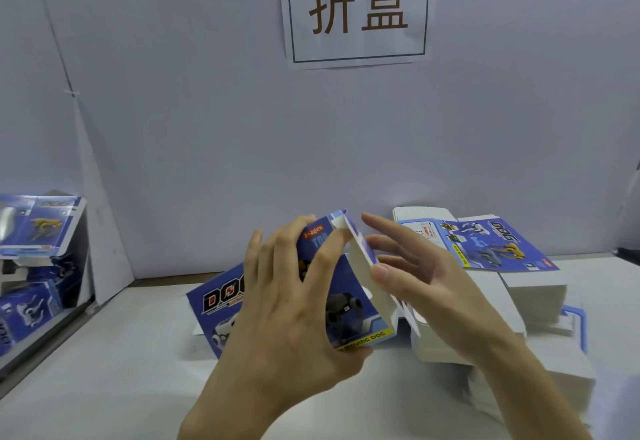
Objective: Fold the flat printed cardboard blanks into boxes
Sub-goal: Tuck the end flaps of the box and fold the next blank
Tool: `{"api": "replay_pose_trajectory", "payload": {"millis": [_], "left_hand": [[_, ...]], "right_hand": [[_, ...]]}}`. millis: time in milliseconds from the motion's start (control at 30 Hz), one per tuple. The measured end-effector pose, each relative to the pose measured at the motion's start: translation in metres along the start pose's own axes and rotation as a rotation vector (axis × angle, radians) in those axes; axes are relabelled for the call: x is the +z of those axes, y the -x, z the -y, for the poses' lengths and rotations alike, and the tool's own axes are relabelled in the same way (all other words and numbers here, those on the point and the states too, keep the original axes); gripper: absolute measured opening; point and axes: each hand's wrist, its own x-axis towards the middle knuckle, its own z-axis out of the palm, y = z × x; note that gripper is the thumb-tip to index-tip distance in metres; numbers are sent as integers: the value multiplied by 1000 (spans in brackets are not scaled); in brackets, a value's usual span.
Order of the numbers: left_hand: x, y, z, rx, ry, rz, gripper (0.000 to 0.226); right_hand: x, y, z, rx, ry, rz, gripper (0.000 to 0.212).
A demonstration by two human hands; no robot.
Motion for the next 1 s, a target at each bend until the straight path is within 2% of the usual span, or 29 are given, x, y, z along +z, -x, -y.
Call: {"api": "replay_pose_trajectory", "payload": {"millis": [100,267,433,567,700,833,1000], "left_hand": [[2,2,2,-4,-22,21,107],[3,3,0,-19,-30,58,108],[2,2,0,0,-20,69,109],[0,2,3,-32,20,80,107],[-1,1,1,-45,46,115,107],[-4,1,2,-99,132,175,112],[-4,1,3,-105,137,204,116]], "right_hand": [[10,0,-2,-8,41,2,49],[16,1,-3,32,39,30,49],[12,-2,-4,-46,206,-109,27],[2,1,0,-35,83,-10,28],[-1,-2,-2,-30,172,-93,29],[-2,1,0,25,130,6,21],[1,-2,3,20,151,-29,28]]}}
